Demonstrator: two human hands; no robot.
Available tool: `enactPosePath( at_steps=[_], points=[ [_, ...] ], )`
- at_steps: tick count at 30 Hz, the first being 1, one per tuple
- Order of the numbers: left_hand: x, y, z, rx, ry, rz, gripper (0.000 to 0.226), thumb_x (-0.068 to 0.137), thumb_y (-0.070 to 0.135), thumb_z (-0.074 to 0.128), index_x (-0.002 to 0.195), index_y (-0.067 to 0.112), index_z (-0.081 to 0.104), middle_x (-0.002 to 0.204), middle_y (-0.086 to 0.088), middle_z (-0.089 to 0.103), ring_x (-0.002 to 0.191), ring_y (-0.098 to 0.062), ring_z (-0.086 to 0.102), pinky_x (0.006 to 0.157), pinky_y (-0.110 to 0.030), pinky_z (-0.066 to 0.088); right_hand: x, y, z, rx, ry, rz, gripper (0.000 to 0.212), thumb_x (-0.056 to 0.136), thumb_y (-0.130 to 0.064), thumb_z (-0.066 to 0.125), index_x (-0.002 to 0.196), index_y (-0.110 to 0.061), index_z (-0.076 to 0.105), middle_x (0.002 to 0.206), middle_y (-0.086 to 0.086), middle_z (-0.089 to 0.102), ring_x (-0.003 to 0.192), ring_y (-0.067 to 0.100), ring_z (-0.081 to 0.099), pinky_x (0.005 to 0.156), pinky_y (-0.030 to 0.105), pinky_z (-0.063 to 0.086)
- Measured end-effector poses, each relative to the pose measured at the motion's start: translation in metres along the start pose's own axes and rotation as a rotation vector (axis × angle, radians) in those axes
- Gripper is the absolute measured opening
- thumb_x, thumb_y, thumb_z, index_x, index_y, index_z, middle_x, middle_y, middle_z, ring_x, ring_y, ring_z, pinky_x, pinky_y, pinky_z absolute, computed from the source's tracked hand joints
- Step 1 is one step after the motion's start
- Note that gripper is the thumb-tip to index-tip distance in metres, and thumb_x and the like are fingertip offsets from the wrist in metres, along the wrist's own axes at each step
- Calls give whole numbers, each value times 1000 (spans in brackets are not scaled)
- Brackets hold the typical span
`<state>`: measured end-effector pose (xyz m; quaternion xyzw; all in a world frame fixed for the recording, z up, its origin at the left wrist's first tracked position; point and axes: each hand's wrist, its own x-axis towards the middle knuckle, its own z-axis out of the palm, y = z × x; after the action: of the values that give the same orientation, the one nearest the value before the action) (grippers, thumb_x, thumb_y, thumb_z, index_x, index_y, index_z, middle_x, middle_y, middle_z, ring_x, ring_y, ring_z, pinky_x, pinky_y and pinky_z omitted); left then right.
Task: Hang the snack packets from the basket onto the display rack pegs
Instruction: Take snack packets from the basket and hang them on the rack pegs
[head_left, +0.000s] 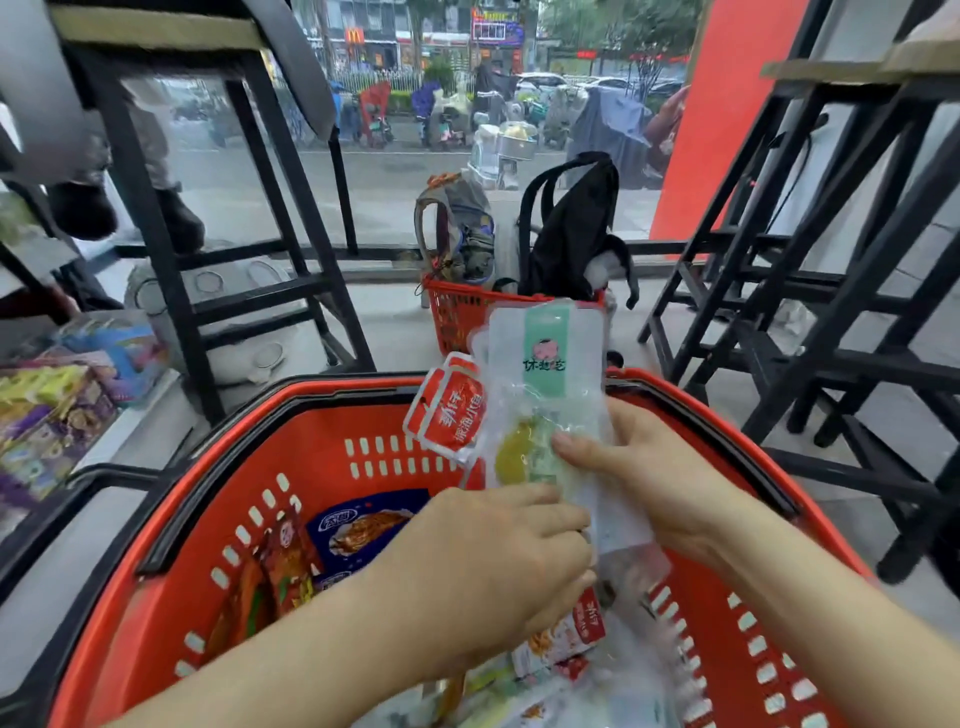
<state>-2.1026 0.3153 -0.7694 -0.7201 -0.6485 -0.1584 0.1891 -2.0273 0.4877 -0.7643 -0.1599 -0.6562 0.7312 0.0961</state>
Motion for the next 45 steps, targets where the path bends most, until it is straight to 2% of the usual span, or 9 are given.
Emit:
enactPosePath(
  at_steps=[4,7,10,18,22,30,35,39,45],
  points=[
    [3,-48,-25,-129,309,-446,23,87,32,63,107,21,63,109,7,63,102,-11,57,89,-35,50,-2,-3,-12,12,-30,-2,34,78,-7,64,111,-6,64,109,15,73,96,31,71,79,36,60],
    [2,-70,-43,-683,127,-1009,76,64,45,80,131,38,43,120,19,56,107,-3,58,95,-31,45,-4,-2,-15,16,-129,12,33,81,-4,68,114,-5,64,113,16,71,102,33,69,82,37,59],
    [1,-62,-38,-1107,-46,-1069,65,61,22,82,121,31,58,92,9,75,80,-10,72,74,-27,59,-5,1,-14,-20,-173,42,32,84,-5,67,115,-4,64,114,16,71,103,32,69,82,35,58],
    [-5,-84,-59,-912,291,-1172,35,69,9,80,95,29,66,82,-4,73,65,-22,73,56,-36,59,-3,-8,-22,25,65,3,35,83,-4,60,117,-12,60,112,14,72,95,30,72,78,42,61],
    [-9,-95,-84,-875,573,-1105,41,56,17,82,92,31,68,85,-2,73,70,-18,73,59,-36,59,-4,-16,-22,-10,121,-63,65,89,4,58,126,-48,45,108,2,74,91,31,73,71,50,60],
    [2,-78,-74,-769,544,-995,40,59,21,84,89,36,63,78,14,71,68,-11,71,53,-28,57,-11,-19,-14,-259,83,-169,96,91,-2,60,122,-78,11,122,-12,65,91,18,73,68,38,61],
    [4,-63,-73,-282,705,-577,30,76,16,81,98,26,63,92,18,68,82,1,66,73,-15,54,-9,-21,-5,-457,193,-197,36,91,-2,60,104,-32,74,112,-11,72,102,6,67,95,36,53],
    [5,-41,-46,235,529,85,24,92,13,66,115,16,59,102,-5,73,88,-17,71,70,-32,59,-8,-23,13,210,72,-90,28,91,-9,50,95,-7,78,104,17,73,98,29,70,94,46,54],
    [5,-24,-23,249,412,49,16,100,15,48,113,15,55,101,-5,74,93,-21,71,75,-37,59,-19,-23,24,627,-273,6,80,75,-57,72,133,-4,57,135,25,55,125,37,54,105,48,44]
  ],
)
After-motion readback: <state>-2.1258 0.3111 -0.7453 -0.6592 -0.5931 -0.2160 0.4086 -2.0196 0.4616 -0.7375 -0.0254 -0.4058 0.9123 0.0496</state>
